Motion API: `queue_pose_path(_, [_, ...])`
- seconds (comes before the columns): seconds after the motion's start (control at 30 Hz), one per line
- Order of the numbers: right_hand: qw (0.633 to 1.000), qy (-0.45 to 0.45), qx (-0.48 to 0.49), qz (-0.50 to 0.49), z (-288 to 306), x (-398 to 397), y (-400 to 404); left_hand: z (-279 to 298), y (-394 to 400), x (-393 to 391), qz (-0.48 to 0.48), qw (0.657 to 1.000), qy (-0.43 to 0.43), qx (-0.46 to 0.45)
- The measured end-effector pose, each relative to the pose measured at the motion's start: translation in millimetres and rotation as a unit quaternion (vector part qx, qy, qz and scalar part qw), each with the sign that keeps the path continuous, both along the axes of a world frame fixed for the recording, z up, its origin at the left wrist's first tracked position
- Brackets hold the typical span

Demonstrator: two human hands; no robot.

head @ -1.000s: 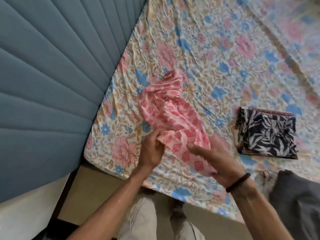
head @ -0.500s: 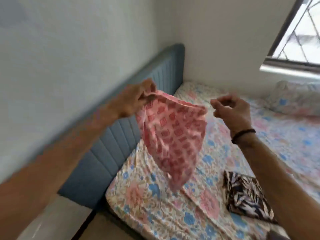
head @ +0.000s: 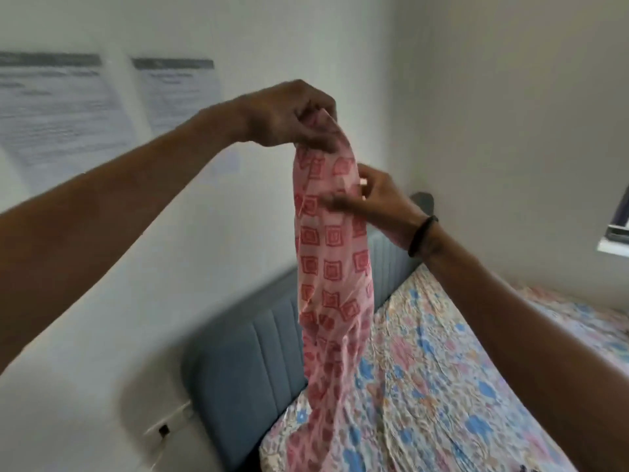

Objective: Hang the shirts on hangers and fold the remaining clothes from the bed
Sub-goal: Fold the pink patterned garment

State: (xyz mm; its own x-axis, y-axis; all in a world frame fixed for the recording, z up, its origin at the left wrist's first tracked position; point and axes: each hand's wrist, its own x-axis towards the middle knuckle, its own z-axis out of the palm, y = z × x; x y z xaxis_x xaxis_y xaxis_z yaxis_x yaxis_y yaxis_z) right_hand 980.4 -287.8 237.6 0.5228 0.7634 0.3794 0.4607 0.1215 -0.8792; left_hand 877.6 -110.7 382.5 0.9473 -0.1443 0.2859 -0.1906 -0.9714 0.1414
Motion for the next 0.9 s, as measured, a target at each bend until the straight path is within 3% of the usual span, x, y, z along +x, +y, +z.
queue_pose_path(0.13, [0.994,-0.016,-0.097,0.054,-20,5,-6,41,60,-46,0.08,0.994,-0.074,0.017])
queue_pose_path(0.2, [0.978,-0.139,-0.151,0.039,-13,15,-13,46,85,-66,0.118,0.99,-0.046,0.066])
queue_pose_path(0.27, [0.925,-0.323,-0.195,-0.032,7,27,-13,32,101,-77,0.13,0.984,0.024,0.116])
queue_pose_path(0.33, [0.879,-0.421,-0.204,-0.092,29,33,-12,9,113,-80,0.12,0.972,0.095,0.181])
queue_pose_path(0.43, [0.862,-0.456,-0.203,-0.087,57,35,-12,-12,130,-77,0.093,0.963,0.115,0.224])
queue_pose_path(0.57, [0.841,-0.48,-0.228,-0.104,79,44,-16,-8,141,-64,0.079,0.99,0.025,0.112])
queue_pose_path(0.67, [0.836,-0.475,-0.245,-0.128,90,50,-24,8,139,-54,0.058,0.997,0.011,0.046])
queue_pose_path(0.8, [0.827,-0.477,-0.257,-0.149,104,51,-30,29,145,-44,0.049,0.993,0.037,0.098])
queue_pose_path(0.9, [0.838,-0.459,-0.247,-0.16,109,49,-29,30,152,-32,0.079,0.992,-0.011,0.098])
